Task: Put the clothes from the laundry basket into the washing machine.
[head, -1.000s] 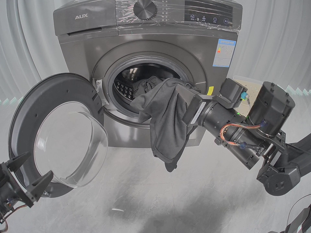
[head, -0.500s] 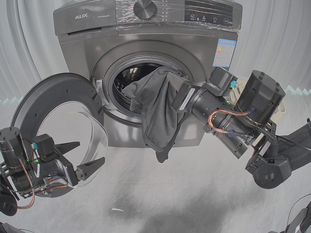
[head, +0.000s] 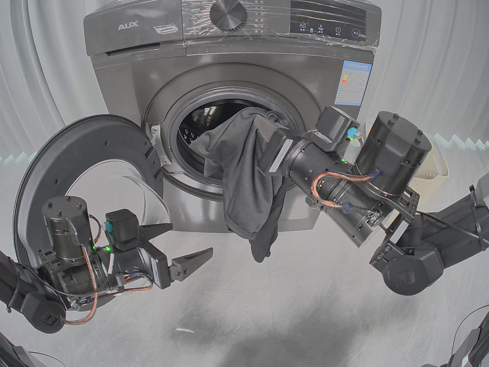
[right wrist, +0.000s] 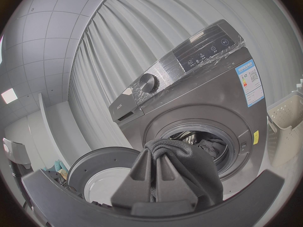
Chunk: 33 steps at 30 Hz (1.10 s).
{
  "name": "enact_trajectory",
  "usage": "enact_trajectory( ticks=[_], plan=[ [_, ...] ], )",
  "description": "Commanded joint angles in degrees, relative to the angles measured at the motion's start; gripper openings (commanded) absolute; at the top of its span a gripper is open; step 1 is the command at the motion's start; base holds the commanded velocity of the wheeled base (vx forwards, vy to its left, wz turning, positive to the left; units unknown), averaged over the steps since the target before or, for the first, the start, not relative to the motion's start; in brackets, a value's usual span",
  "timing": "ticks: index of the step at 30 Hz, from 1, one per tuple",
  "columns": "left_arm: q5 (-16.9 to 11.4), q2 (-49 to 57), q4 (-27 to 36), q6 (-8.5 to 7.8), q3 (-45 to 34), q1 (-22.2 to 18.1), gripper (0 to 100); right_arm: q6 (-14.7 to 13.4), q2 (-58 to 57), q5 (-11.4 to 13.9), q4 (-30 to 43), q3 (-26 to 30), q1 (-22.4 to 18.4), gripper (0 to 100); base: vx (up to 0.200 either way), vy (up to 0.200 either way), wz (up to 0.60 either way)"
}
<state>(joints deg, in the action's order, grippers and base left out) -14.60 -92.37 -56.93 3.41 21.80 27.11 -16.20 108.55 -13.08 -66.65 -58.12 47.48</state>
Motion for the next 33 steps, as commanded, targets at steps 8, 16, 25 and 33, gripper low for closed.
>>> enact_trajectory(
  ticks=[8,16,25,33],
  plan=[
    [-0.2,-6.4,-4.2,6.69,6.7,6.5,100,-0.1,3.6,-0.2,-0.4,-1.7,0.0,0,0.000,0.000,0.00],
    [-0.1,-10.2,-5.6,6.87,8.5,6.5,100,0.0,3.6,-0.2,-0.4,-1.7,0.2,0,0.000,0.000,0.00],
    [-0.1,-12.8,-8.5,6.96,9.6,6.1,100,-0.1,3.4,-0.2,-0.6,-1.7,0.6,0,0.000,0.000,0.00],
    [-0.1,-15.8,-11.0,7.40,11.3,6.5,100,-0.1,3.6,-0.2,-0.6,-1.7,0.6,0,0.000,0.000,0.00]
  ],
)
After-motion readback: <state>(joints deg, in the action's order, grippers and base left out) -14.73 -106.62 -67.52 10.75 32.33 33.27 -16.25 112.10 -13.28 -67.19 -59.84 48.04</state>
